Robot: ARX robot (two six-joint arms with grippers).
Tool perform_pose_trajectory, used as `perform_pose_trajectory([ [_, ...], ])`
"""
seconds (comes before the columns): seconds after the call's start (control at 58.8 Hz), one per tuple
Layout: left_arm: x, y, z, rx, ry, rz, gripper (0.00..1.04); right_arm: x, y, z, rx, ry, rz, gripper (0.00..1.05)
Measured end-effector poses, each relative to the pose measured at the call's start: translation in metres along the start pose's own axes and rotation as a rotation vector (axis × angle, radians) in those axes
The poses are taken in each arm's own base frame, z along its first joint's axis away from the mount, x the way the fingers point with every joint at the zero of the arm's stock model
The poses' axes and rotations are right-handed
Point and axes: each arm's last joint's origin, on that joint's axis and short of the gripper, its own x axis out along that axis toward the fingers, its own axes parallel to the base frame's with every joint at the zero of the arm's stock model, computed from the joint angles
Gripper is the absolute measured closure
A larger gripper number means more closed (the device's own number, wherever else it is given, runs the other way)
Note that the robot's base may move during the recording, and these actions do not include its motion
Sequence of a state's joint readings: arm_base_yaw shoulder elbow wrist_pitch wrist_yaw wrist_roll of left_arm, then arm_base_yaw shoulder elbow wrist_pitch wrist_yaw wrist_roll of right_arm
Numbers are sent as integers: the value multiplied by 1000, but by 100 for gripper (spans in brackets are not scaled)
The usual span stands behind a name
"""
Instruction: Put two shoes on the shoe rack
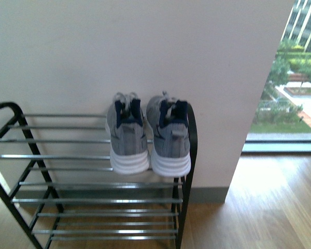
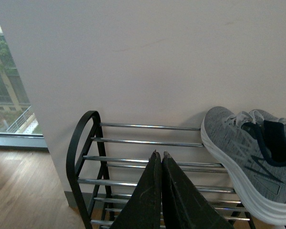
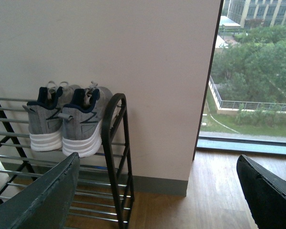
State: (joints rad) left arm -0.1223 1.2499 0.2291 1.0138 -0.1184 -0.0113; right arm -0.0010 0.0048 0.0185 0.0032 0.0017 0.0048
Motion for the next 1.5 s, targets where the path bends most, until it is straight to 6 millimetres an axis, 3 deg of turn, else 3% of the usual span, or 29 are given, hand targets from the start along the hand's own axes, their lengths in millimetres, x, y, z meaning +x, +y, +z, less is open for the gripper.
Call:
perform_pose_trajectory([
  [0.289, -31, 10, -15, 1, 13, 0, 103, 0, 0, 0, 0, 0, -1, 9],
  [0.629, -55, 22, -13, 0, 7, 0, 103, 0, 0, 0, 0, 0, -1, 9],
  [1.497, -92, 22, -5, 1, -22, 0, 103, 0, 0, 0, 0, 0, 0, 9],
])
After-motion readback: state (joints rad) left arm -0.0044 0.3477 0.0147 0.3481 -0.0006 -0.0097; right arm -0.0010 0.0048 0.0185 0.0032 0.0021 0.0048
